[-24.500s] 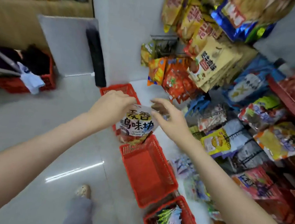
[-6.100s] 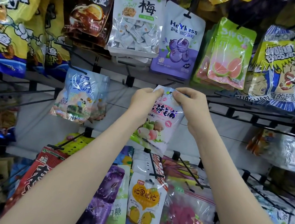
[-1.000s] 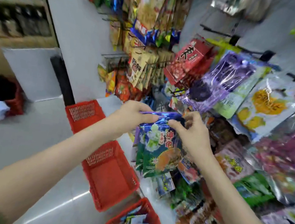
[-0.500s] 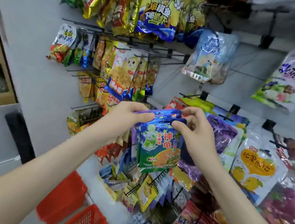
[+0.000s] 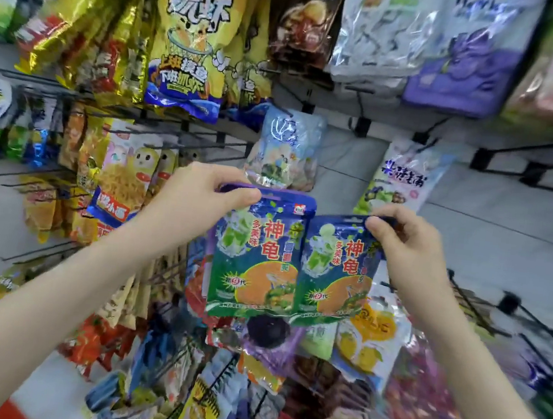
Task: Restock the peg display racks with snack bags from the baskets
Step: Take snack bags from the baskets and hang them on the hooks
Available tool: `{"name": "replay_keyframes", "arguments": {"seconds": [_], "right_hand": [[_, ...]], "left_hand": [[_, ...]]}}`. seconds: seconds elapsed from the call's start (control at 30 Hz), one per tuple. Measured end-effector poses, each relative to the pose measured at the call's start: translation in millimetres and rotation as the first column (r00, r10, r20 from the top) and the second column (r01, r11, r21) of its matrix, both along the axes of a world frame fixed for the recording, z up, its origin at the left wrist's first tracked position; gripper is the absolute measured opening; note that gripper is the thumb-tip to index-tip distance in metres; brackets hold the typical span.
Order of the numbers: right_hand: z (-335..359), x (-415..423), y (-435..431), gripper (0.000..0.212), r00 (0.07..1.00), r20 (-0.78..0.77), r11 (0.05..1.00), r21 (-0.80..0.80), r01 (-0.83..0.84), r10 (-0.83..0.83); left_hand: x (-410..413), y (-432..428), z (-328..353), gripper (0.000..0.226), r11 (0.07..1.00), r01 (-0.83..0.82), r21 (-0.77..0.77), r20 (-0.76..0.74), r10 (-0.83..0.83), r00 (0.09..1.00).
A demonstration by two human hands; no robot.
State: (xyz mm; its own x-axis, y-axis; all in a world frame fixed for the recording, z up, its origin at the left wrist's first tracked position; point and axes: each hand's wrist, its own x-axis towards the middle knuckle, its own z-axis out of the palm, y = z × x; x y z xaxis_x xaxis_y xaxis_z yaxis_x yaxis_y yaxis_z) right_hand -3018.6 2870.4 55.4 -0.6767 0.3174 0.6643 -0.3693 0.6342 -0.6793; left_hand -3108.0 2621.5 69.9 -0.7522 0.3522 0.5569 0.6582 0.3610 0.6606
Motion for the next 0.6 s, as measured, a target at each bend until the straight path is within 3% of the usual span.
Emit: {"name": "replay_keyframes", "arguments": {"seconds": [0.13, 0.4, 0.6], "right_hand": [[24.4, 22.5, 51.6, 0.023, 0.985, -0.117, 0.985, -0.131, 0.114, -0.130], [52.3, 63.5, 132.2, 0.018, 0.900, -0.229, 0.904, -0.311, 0.293, -0.370], [64.2, 92.8, 174.3, 0.014, 0.809, -0.291, 0.845, -0.343, 0.410, -0.511]], "left_hand": [[6.3, 43.0, 27.0, 0.019, 0.999, 0.026, 0.021, -0.116, -0.023, 0.993], [22.9, 134.1, 54.8, 0.021, 0.969, 0.197, 0.148, -0.212, -0.164, 0.964], [32.9, 192.9, 67.5, 0.015, 0.926, 0.285, 0.249, -0.261, -0.219, 0.940]]}}
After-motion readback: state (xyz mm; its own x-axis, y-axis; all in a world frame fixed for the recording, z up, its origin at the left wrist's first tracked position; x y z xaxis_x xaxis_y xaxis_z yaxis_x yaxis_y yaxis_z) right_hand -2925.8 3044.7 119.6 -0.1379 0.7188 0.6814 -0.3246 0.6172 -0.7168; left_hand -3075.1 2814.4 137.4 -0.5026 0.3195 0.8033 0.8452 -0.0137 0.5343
